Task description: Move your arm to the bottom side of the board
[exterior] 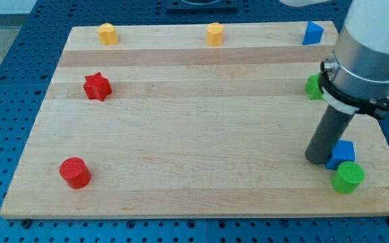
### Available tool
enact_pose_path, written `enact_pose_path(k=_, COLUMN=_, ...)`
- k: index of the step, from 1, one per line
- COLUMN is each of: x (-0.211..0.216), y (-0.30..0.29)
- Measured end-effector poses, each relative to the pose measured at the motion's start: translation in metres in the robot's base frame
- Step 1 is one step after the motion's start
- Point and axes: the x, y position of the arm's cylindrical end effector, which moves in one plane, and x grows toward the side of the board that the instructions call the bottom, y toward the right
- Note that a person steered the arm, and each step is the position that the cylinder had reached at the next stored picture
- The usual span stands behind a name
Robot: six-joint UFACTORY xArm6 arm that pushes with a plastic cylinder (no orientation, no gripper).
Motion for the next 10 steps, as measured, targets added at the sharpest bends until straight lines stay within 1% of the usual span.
enact_pose_path(k=1, x=-0.014, y=-0.031)
enact_pose_path(k=2, x=-0.015, y=-0.087)
enact_pose_path(k=4, x=0.036, y=-0.178)
enact_pose_path(k=6, x=0.056, y=-0.236)
enact_pose_path(k=7, x=0.080, y=-0.282)
enact_pose_path(k=9, x=0.079, y=-0.396)
enact_pose_path(k=10, x=0.059, y=-0.416)
